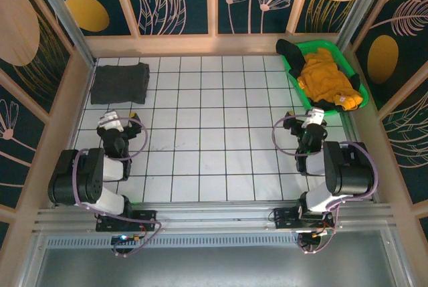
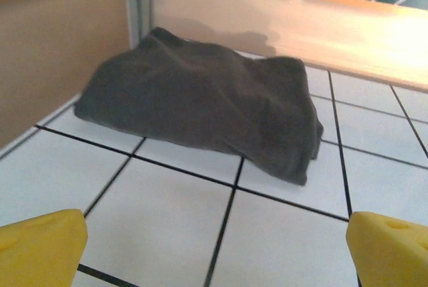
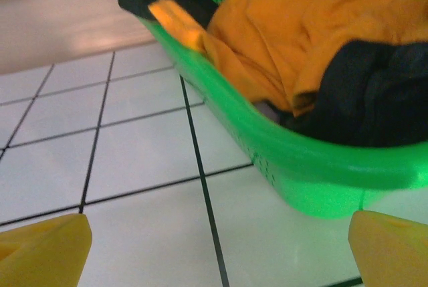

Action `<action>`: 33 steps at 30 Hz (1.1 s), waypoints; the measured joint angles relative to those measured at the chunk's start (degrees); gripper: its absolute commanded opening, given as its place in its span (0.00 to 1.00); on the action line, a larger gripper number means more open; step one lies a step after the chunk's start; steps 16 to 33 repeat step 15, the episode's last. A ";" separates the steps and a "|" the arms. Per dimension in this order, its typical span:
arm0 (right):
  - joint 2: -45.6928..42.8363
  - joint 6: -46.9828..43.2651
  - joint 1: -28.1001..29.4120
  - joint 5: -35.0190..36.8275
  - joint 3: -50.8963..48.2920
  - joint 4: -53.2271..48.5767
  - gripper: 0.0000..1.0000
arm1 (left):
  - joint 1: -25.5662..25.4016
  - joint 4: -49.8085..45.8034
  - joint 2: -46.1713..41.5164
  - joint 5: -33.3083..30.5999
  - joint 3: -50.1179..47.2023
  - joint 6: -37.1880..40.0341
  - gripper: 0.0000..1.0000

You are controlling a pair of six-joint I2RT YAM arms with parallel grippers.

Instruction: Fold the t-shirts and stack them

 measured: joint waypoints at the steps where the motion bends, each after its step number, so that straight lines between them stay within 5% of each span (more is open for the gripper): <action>1: 0.00 0.00 0.02 -0.13 0.02 0.55 0.99 | -0.28 1.03 0.42 0.17 0.02 0.31 0.99; 33: 0.00 -0.28 0.02 -0.96 0.02 2.36 0.99 | -0.72 2.91 0.31 2.93 0.66 2.43 0.99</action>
